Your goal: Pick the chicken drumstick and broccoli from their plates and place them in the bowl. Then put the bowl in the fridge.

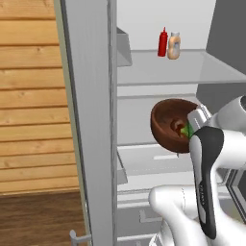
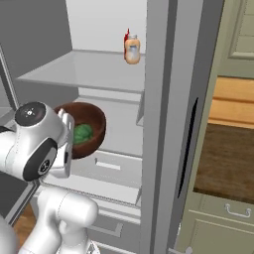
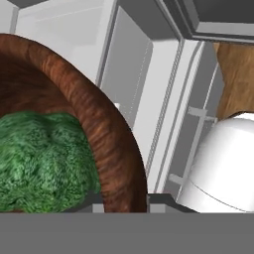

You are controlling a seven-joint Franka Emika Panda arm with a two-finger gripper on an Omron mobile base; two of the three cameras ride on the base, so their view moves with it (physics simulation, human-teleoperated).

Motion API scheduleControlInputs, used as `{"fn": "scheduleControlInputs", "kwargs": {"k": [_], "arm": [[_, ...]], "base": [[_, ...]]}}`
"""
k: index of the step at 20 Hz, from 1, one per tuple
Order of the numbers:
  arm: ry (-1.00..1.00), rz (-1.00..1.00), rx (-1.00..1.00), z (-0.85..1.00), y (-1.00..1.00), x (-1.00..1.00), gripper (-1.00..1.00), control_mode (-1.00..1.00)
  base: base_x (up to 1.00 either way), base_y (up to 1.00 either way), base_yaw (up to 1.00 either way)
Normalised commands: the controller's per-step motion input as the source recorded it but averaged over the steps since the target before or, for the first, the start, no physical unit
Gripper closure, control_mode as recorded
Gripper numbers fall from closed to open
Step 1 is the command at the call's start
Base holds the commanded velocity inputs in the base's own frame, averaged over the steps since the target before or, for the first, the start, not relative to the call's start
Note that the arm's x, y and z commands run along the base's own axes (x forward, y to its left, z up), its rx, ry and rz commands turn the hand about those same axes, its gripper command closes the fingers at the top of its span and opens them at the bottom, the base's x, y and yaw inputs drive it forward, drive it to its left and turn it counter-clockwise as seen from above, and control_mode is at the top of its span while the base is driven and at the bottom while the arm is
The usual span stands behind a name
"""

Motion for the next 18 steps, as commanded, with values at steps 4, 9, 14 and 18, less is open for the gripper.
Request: {"fn": "scheduleControlInputs", "kwargs": {"k": [4,9,14,18], "arm": [[-0.11,0.00,0.05,-0.11,0.00,0.45,1.00,-1.00],[-0.04,0.00,0.11,-0.36,0.00,0.81,1.00,-1.00],[0.00,0.00,0.04,-0.21,-0.07,0.89,1.00,-1.00],[0.00,0.00,0.00,-0.38,-0.06,0.57,1.00,-1.00]], "base": [[0.00,0.00,0.00],[0.00,0.00,0.00],[0.00,0.00,0.00],[0.00,0.00,0.00]]}}
